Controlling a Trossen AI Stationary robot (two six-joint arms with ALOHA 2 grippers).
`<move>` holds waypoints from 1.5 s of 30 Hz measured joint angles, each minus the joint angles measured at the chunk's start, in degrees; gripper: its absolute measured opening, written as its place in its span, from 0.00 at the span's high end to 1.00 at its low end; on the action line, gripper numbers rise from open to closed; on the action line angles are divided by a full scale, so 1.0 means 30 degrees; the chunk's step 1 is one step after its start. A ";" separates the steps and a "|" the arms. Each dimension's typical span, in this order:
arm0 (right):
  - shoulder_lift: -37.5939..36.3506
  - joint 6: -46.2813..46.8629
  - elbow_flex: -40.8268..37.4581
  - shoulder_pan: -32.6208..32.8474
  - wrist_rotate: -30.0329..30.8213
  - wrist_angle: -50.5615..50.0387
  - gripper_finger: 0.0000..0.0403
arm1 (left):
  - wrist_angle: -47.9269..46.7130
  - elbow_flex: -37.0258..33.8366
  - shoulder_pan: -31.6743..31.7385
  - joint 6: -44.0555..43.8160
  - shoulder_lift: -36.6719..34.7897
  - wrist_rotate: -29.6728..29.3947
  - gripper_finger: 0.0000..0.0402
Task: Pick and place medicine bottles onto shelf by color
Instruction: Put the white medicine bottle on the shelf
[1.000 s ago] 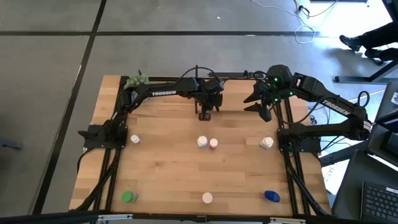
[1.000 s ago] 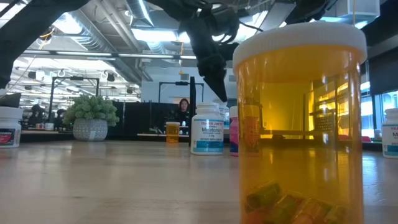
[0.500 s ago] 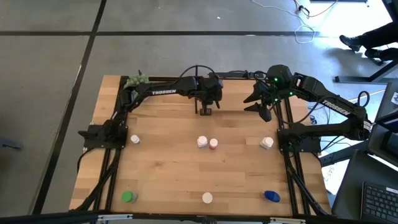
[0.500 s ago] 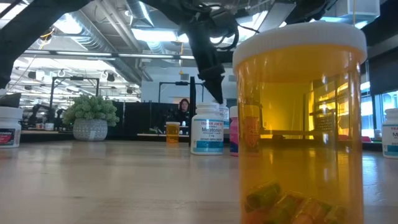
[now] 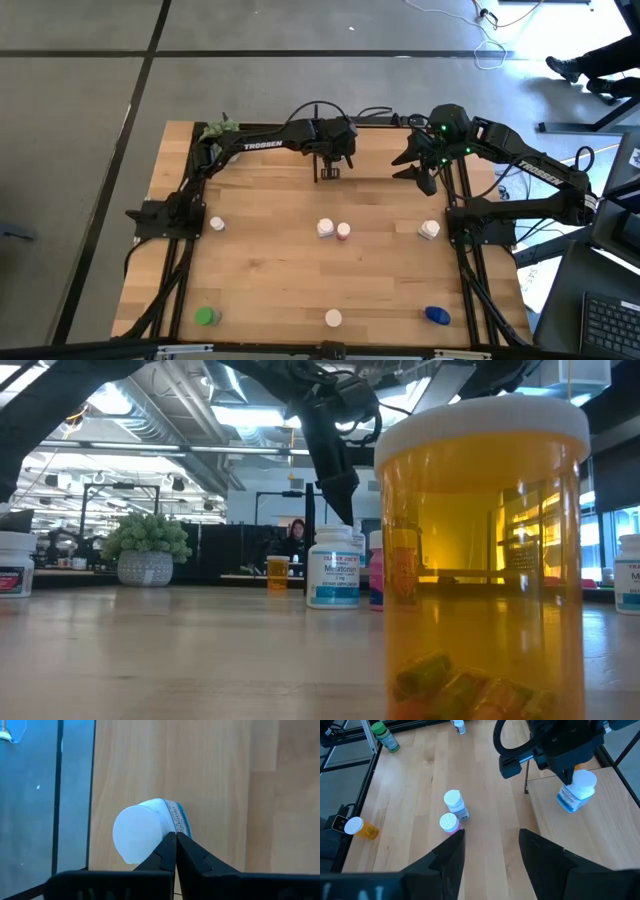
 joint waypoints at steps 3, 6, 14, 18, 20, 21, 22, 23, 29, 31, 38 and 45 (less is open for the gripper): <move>0.0000 0.0000 0.0000 0.0005 -0.0003 -0.0002 0.53 | -0.0019 0.0000 0.0000 -0.0004 0.0000 -0.0008 1.00; 0.0000 0.0005 0.0000 0.0005 0.0002 0.0007 0.53 | -0.0046 0.0000 -0.0099 -0.0105 -0.0025 -0.0014 1.00; 0.0000 0.0003 -0.0007 0.0004 -0.0003 0.0340 0.53 | -0.0007 0.0007 -0.0095 -0.1273 -0.1326 0.0002 1.00; 0.0007 0.0397 -0.0015 0.0005 -0.0005 0.1091 0.53 | 0.0136 0.0000 0.0081 -0.2108 -0.2347 0.0013 1.00; 0.0102 0.0797 -0.0015 0.0002 -0.0027 0.1594 0.53 | 0.0175 0.0015 0.0127 -0.2484 -0.2854 -0.0038 1.00; 0.0211 0.0993 -0.0015 -0.0002 -0.0027 0.1913 0.53 | 0.0131 0.0015 0.0179 -0.2628 -0.3047 -0.0072 1.00; 0.0367 0.0997 -0.0015 -0.0023 -0.0007 0.2346 0.53 | 0.0131 0.0015 0.0219 -0.2733 -0.3220 -0.0059 1.00; 0.0588 0.0917 -0.0015 -0.0053 0.0059 0.2668 0.53 | 0.0105 0.0010 0.0274 -0.2897 -0.3424 -0.0067 1.00; 0.2992 0.0499 -0.0015 -0.0112 0.0641 0.4428 0.53 | 0.0085 0.0029 0.0694 -0.3499 -0.4703 -0.0436 1.00; 0.3920 -0.0138 -0.0015 -0.0149 0.1112 0.4754 0.53 | 0.0022 0.0022 0.0813 -0.3612 -0.4958 -0.0803 1.00; 0.6605 -0.1080 -0.0022 -0.0446 0.1019 0.6650 0.53 | -0.1202 -0.0009 0.1075 -0.3719 -0.5732 -0.1650 1.00; 0.8534 -0.1443 -0.0015 -0.0388 0.0990 0.8294 0.53 | -0.1686 0.0000 0.1104 -0.4036 -0.5821 -0.1844 1.00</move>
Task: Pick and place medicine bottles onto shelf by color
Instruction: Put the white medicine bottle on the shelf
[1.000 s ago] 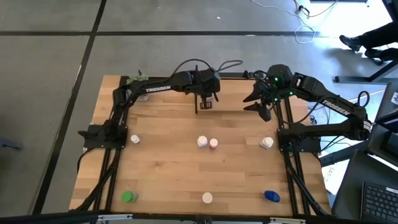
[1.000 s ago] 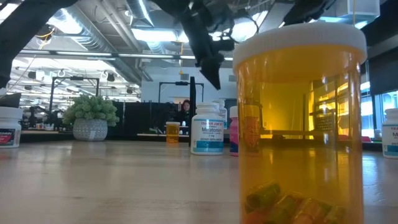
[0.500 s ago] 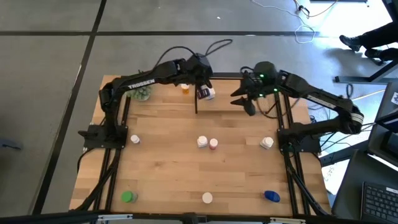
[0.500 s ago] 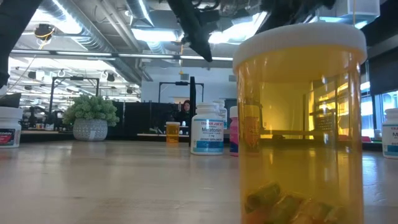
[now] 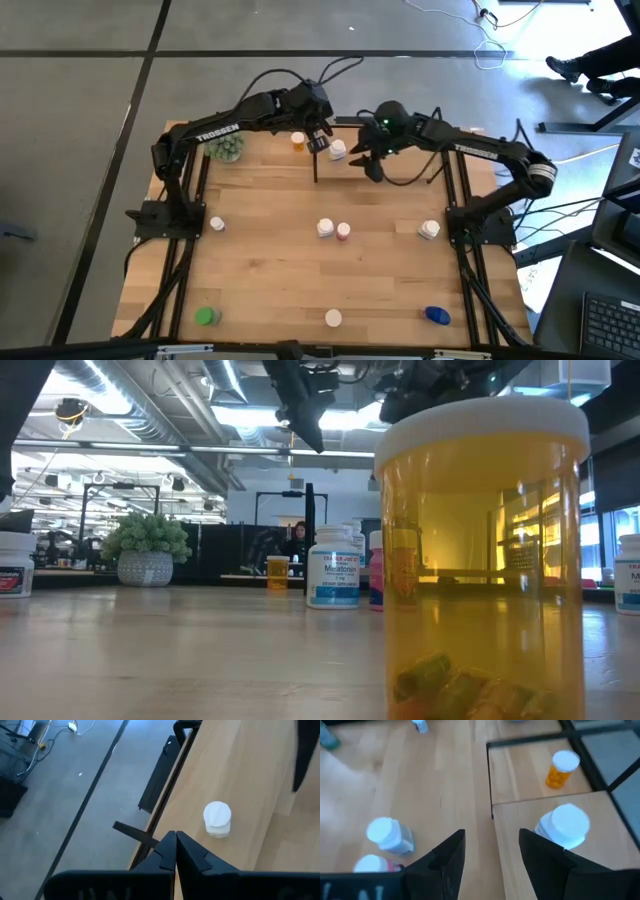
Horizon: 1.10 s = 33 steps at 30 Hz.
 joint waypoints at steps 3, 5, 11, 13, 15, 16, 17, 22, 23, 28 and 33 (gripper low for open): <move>0.0804 -0.1069 0.0000 -0.0007 -0.0007 0.0053 0.53 | 0.0010 0.0000 -0.0004 0.0000 0.0000 -0.0007 1.00; 0.1399 -0.1710 0.0007 -0.0007 -0.0003 0.0256 0.53 | 0.0010 0.0000 -0.0019 0.0000 0.0000 -0.0007 1.00; 0.3053 -0.2161 0.0001 -0.0007 0.0003 0.0889 0.53 | 0.0018 0.0000 -0.0019 0.0000 0.0000 -0.0358 1.00; 0.3457 -0.2177 0.0000 -0.0007 0.0003 0.0875 0.53 | 0.0010 0.0000 -0.0019 0.0000 0.0000 -0.0393 1.00; 0.3750 -0.2158 0.0007 -0.0007 0.0003 0.0908 0.53 | 0.0015 0.0000 -0.0019 0.0000 0.0000 -0.0401 1.00; 0.3928 -0.2157 0.0007 -0.0007 0.0033 0.0909 0.53 | 0.0018 0.0000 -0.0019 0.0000 0.0000 -0.0396 1.00; 0.4112 -0.2136 0.0007 0.0000 0.0190 0.0965 0.53 | 0.0010 0.0000 -0.0023 0.0000 0.0000 -0.0393 1.00; 0.4900 -0.2151 0.0007 -0.0007 0.1324 0.1753 0.53 | 0.0010 0.0000 -0.0019 -0.0087 0.0007 -0.0393 1.00; 0.5054 -0.2158 0.0007 -0.0007 0.1591 0.1866 0.53 | 0.0010 0.0000 -0.0019 -0.0087 0.0007 -0.0393 1.00; 0.5367 -0.2194 0.0010 -0.0007 0.2289 0.2536 0.53 | 0.0010 0.0000 -0.0055 -0.0102 0.0007 -0.0393 1.00; 0.5739 -0.2264 0.0015 -0.0005 0.2349 0.3720 0.53 | 0.0011 0.0000 -0.0055 -0.0138 0.0015 -0.0386 1.00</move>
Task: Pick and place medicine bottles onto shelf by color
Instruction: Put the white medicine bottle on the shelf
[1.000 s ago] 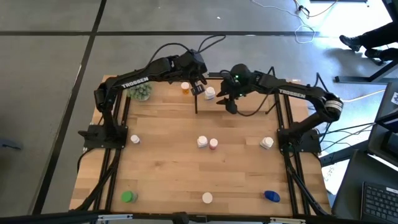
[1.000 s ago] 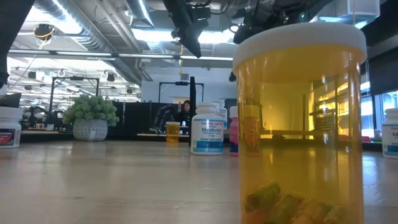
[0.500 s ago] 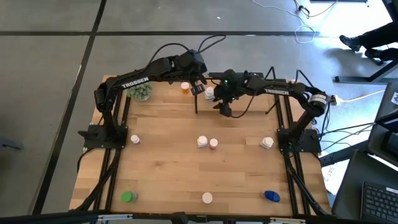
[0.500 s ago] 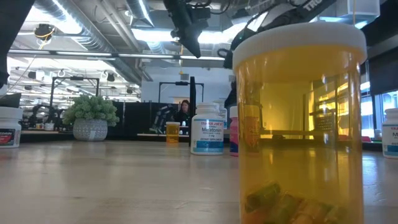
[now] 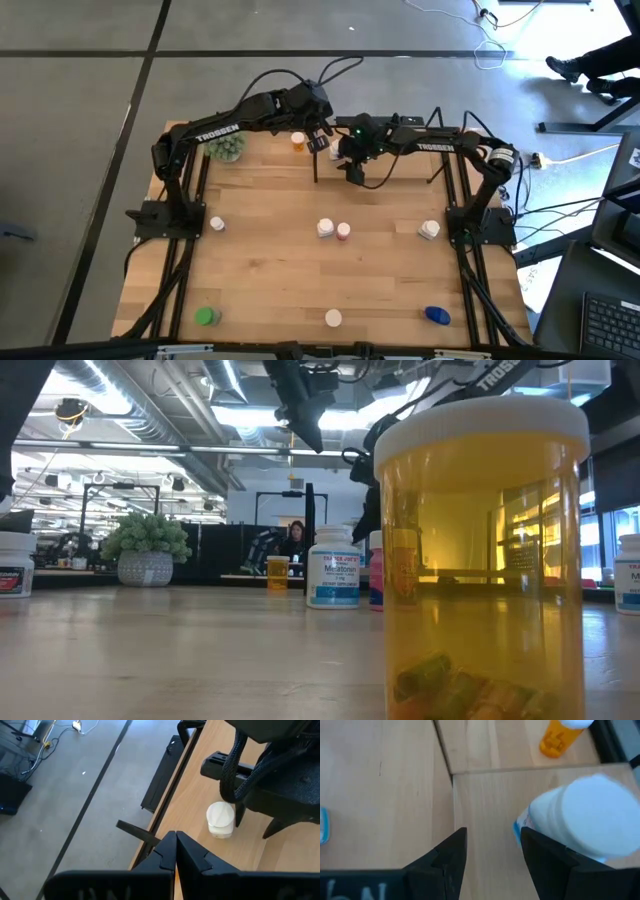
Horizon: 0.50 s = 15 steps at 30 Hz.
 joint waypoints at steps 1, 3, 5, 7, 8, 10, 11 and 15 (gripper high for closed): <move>0.0083 -0.0004 0.0007 -0.0002 -0.0002 0.0168 0.53 | 0.0002 0.0000 0.0000 -0.0007 0.0000 0.0000 1.00; 0.0316 -0.0051 0.0007 -0.0002 0.0111 0.0487 0.53 | 0.0002 0.0000 0.0000 -0.0015 0.0000 0.0002 1.00; 0.0437 -0.0484 0.0007 -0.0002 0.0421 0.0581 0.53 | 0.0002 0.0000 0.0000 -0.0015 0.0000 0.0007 1.00; 0.0509 -0.0928 0.0007 -0.0002 0.0877 0.0713 0.53 | -0.0001 0.0000 0.0000 -0.0015 0.0000 0.0007 1.00; 0.0531 -0.0958 0.0007 -0.0002 0.1175 0.0721 0.53 | -0.0001 0.0000 0.0000 -0.0015 0.0000 0.0007 1.00; 0.0540 -0.0990 0.0007 -0.0024 0.1655 0.1020 0.53 | 0.0001 0.0000 0.0000 -0.0015 0.0000 0.0007 1.00; 0.0539 -0.1000 0.0007 -0.0037 0.1782 0.1319 0.53 | 0.0002 0.0000 0.0000 -0.0015 0.0000 0.0007 1.00; 0.0539 -0.1013 0.0007 -0.0104 0.1858 0.2387 0.53 | -0.0001 0.0000 0.0000 -0.0015 0.0007 0.0015 1.00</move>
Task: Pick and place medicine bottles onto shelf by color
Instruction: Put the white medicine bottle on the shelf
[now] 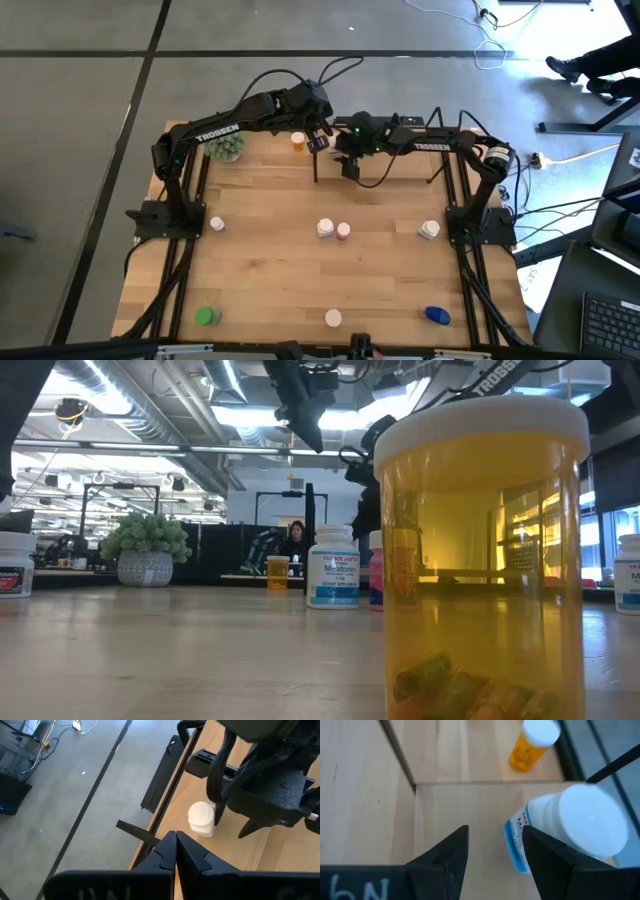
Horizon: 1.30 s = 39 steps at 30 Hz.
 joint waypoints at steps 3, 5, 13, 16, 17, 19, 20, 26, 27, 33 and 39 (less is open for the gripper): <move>0.0000 0.0003 0.0000 -0.0022 0.0294 0.0704 0.53 | 0.0006 0.0000 0.0000 0.0003 0.0000 0.0000 1.00; 0.0000 -0.0003 0.0000 -0.0022 0.0785 0.1091 0.53 | 0.0003 0.0000 0.0000 0.0003 0.0000 0.0000 1.00; 0.0000 -0.0841 0.0000 -0.0058 0.0857 0.1194 0.53 | 0.0006 0.0006 0.0000 0.0007 0.0007 0.0007 1.00; 0.0000 -0.0365 0.0000 -0.0058 -0.0322 0.1021 0.53 | 0.0000 0.0007 0.0000 0.0007 0.0007 0.0007 1.00; 0.0000 -0.0167 0.0000 -0.0058 -0.0829 0.0900 0.53 | 0.0007 0.0007 0.0000 0.0007 0.0007 0.0007 1.00; 0.0000 0.0160 0.0000 -0.0052 -0.0991 0.0826 0.53 | 0.0003 0.0007 0.0000 0.0007 0.0007 0.0007 1.00; 0.0000 0.0133 0.0000 -0.0044 -0.0854 0.0818 0.53 | 0.0000 0.0007 0.0000 0.0005 0.0007 0.0007 1.00; 0.0000 0.0070 -0.0007 -0.0506 -0.0248 0.0956 0.53 | 0.0003 0.0007 0.0000 -0.0040 0.0007 0.0007 1.00; 0.0000 0.0077 -0.0007 -0.0581 -0.0241 0.0950 0.53 | 0.0000 0.0007 0.0000 -0.0155 0.0007 0.0007 1.00; 0.0103 0.0119 -0.0007 -0.0926 -0.0814 0.0847 0.53 | 0.0004 0.0007 -0.0004 -0.0339 0.0007 0.0007 1.00; 0.0641 0.0116 -0.0022 -0.0969 -0.1224 0.1072 0.53 | 0.0003 0.0007 -0.0007 -0.0350 0.0007 0.0007 1.00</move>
